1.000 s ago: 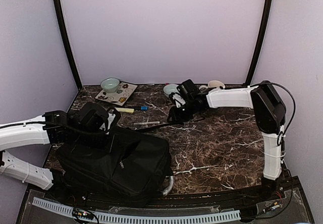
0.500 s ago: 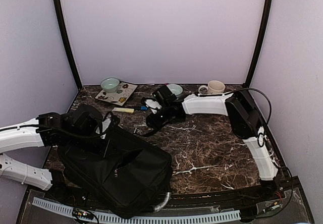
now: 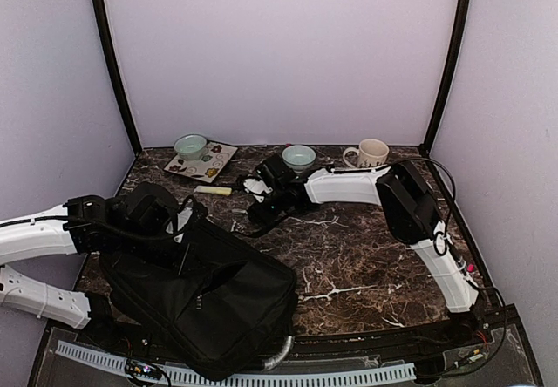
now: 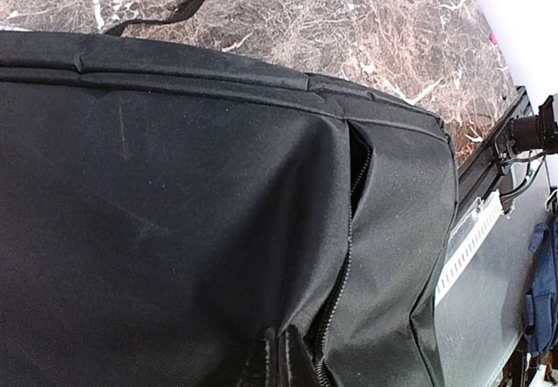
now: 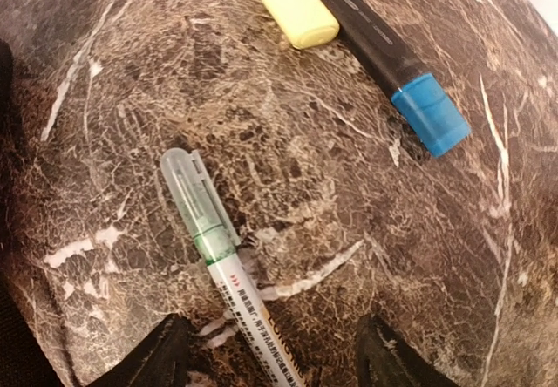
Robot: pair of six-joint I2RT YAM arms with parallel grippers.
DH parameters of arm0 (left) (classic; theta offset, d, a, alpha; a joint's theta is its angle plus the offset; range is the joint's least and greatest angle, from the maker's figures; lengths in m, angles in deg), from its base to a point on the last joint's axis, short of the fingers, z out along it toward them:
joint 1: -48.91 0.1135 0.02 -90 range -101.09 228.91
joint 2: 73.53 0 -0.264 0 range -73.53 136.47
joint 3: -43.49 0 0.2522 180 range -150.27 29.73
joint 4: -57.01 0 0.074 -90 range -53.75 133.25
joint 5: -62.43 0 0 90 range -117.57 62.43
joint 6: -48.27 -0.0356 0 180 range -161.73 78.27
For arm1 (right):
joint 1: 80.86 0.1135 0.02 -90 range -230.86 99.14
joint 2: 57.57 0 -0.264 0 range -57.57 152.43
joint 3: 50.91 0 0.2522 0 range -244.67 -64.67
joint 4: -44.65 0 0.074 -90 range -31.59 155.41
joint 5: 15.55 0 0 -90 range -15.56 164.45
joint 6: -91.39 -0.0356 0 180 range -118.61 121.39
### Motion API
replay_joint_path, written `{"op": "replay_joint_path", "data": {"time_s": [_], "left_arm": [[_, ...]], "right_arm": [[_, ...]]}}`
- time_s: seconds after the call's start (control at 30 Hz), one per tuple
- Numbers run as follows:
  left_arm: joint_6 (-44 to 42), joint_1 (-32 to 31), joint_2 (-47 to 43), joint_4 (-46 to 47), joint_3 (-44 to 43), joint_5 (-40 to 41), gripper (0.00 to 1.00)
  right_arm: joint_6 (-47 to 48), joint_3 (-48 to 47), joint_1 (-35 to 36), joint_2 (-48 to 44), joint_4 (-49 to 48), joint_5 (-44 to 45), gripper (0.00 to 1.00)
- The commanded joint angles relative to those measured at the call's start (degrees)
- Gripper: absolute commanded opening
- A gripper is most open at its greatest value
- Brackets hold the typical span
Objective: Pack the student bag
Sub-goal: Pick up the pen from the center of the board.
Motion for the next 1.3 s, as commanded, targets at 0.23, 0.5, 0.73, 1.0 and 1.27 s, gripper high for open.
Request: {"op": "replay_joint_path", "data": {"time_s": [0.23, 0.5, 0.73, 1.0, 1.27], "left_arm": [[-1.2, -0.3, 2.2, 1.5, -2.1, -1.8, 0.00], [-0.3, -0.3, 3.2, 4.8, -1.8, -0.7, 0.00], [0.3, -0.3, 3.7, 6.8, -2.4, 0.2, 0.00], [0.3, -0.3, 3.6, 7.9, -3.5, 1.6, 0.00], [-1.3, -0.3, 4.5, 9.3, -5.1, 2.2, 0.00]], "right_arm": [[-1.8, 0.9, -1.6, 2.3, 6.3, -5.1, 0.23], [-1.2, 7.9, -1.7, -2.2, 6.6, -7.9, 0.02], [-1.5, 6.6, -2.2, -6.9, 6.0, -8.1, 0.00], [-6.7, 3.3, -3.5, -14.9, 6.0, -8.3, 0.00], [-17.1, 11.0, -4.2, -26.0, 3.5, -13.0, 0.00]]}}
